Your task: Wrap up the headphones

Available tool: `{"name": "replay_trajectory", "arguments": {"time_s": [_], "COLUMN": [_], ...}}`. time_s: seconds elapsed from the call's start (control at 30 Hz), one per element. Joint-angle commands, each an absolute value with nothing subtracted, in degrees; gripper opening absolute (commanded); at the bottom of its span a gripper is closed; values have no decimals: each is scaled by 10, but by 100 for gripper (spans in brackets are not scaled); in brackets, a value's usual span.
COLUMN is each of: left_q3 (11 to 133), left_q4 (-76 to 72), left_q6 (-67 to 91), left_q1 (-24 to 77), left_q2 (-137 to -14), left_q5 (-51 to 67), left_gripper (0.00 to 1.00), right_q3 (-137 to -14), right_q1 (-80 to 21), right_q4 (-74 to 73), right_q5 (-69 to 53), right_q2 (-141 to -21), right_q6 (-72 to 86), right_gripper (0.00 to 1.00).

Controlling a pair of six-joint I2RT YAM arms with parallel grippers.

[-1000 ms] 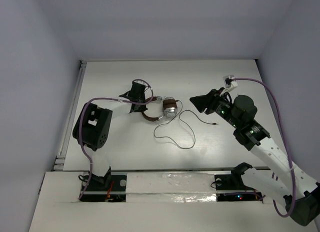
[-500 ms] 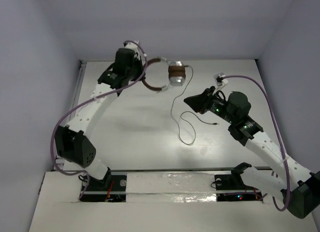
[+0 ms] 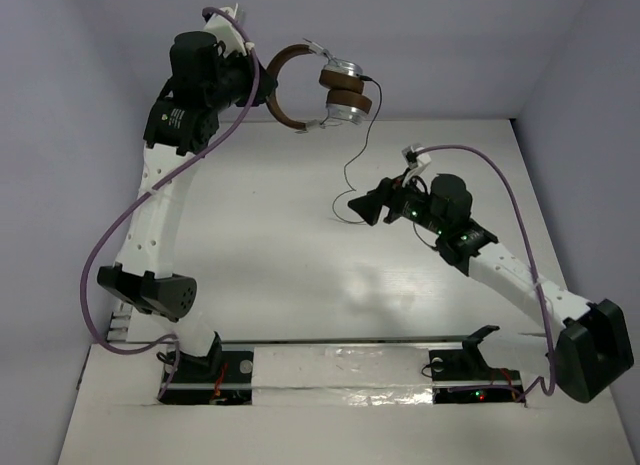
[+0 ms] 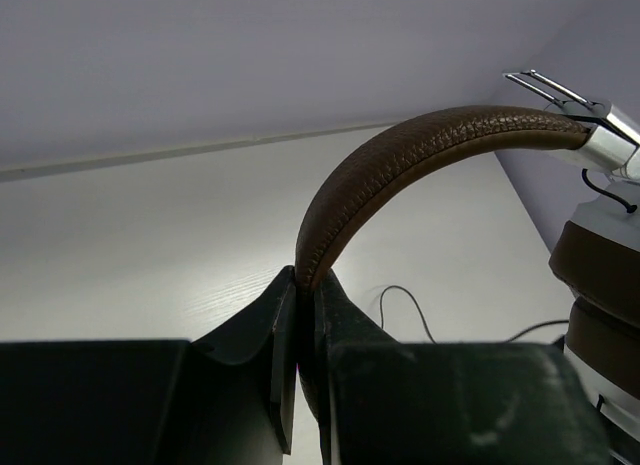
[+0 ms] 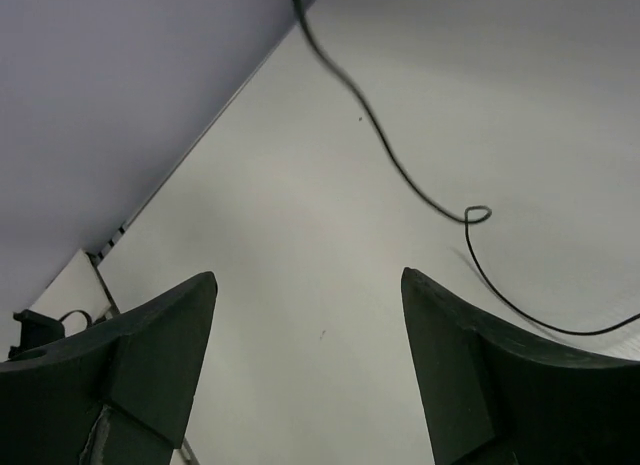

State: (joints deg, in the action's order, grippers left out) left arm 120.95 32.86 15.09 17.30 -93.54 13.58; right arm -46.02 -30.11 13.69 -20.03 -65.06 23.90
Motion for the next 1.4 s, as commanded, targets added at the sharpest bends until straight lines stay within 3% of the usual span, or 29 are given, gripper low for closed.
{"name": "replay_trajectory", "arguments": {"time_s": [0.0,0.2,0.87,1.27,1.33,1.37], "left_q3": [1271,1278,1270,1224,1216,1216], "left_q4": [330,315,281,256,255,257], "left_q6": [170,185,230,244,245,245], "left_q1": [168,149,138,138,138,138], "left_q2": [-942,-934,-901,-879,-875,-875], "left_q5": [183,221,261,269,265,262], "left_gripper": [0,0,0,0,0,0], "right_q3": [-472,-454,-466,-482,-494,-497], "right_q1": [-307,-307,-307,-317,-323,-323], "right_q4": [206,283,546,653,654,649], "right_q5": [-217,-165,-176,-170,-175,-177], "right_q2": [-698,-746,-1004,-1078,-1084,-1088], "right_q6": [234,208,250,295,297,298], "right_gripper": [80,79,77,70,63,49]}}
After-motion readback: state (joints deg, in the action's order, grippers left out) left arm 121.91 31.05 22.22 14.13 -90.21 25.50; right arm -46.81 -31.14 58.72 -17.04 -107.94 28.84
